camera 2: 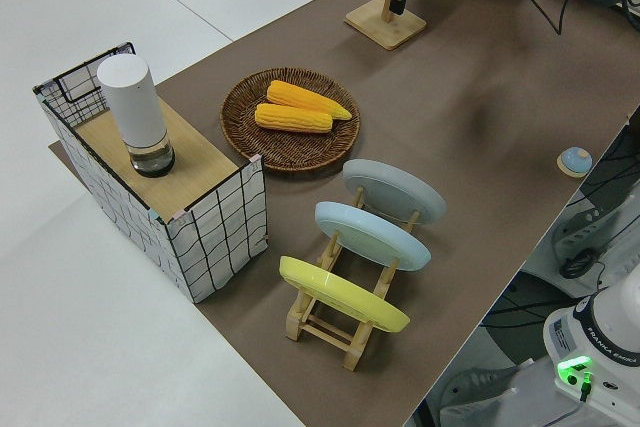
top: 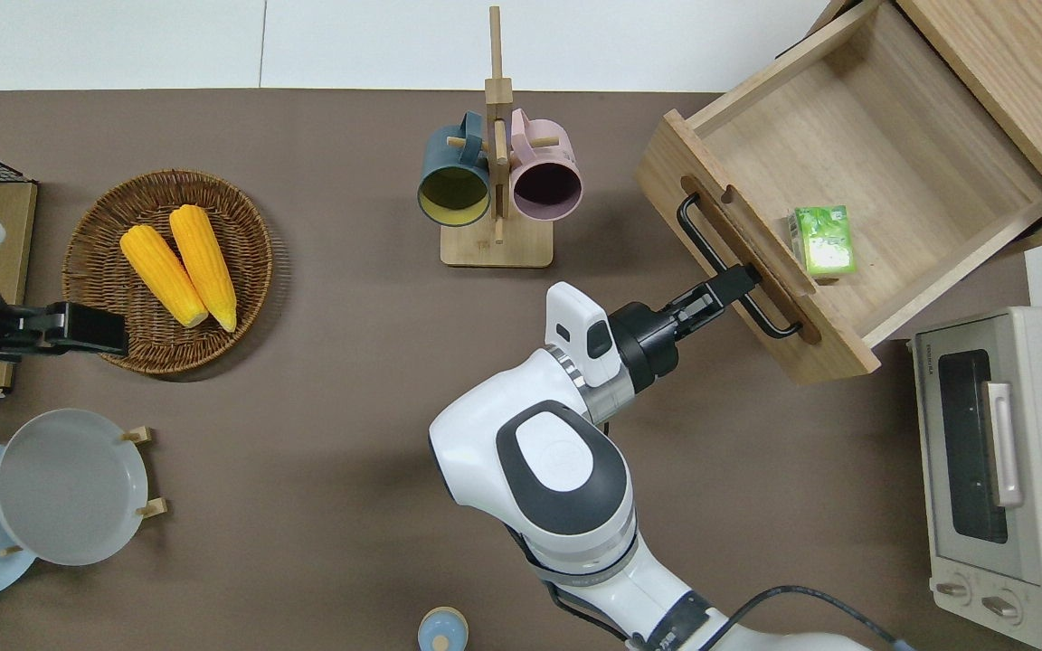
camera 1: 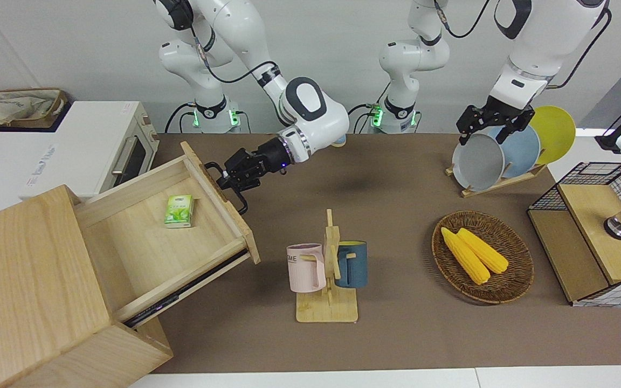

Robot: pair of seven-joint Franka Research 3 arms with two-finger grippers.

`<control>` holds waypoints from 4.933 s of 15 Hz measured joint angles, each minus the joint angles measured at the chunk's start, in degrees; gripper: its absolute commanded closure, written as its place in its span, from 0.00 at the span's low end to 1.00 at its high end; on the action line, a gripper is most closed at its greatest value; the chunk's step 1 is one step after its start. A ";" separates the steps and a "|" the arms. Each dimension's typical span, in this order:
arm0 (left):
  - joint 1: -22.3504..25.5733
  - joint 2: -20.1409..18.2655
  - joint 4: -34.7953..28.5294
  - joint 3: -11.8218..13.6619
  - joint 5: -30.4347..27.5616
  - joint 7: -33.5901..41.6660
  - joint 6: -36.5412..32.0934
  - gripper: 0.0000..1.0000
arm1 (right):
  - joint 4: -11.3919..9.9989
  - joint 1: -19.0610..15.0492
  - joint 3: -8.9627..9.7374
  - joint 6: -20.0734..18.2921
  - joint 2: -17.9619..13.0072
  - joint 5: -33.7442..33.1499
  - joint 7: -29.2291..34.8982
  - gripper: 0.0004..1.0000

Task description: Slide drawer open with right arm

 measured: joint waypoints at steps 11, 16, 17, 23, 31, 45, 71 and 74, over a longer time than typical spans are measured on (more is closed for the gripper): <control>0.00 0.00 0.00 0.00 0.00 0.00 0.00 0.00 | 1.59 0.49 0.70 -3.39 -0.71 0.03 -1.20 0.01; 0.00 0.00 0.00 0.00 0.00 0.00 0.00 0.00 | 1.58 0.68 0.78 -3.62 -0.92 0.06 -1.30 0.01; 0.00 0.00 0.00 0.00 0.00 0.00 0.00 0.00 | 1.58 0.82 0.81 -3.78 -0.92 0.07 -1.30 0.01; 0.00 0.00 0.00 -0.01 0.00 0.00 0.00 0.00 | 1.61 2.02 1.18 -6.01 -1.34 1.04 -0.69 0.01; 0.00 0.00 0.00 0.00 0.00 0.00 0.00 0.00 | 1.62 2.91 3.61 -7.39 -1.53 6.74 1.17 0.01; 0.00 0.00 0.00 0.00 0.00 0.00 0.00 0.00 | 9.03 2.69 -2.31 4.69 -7.43 38.88 -0.68 0.01; 0.00 0.00 0.00 0.00 0.00 0.00 0.00 0.00 | 8.89 -30.28 -8.41 10.73 -25.45 82.13 -25.69 0.01; 0.00 0.00 0.00 0.00 0.00 0.00 0.00 0.00 | 8.66 -33.33 -8.21 10.73 -25.45 83.81 -25.87 0.01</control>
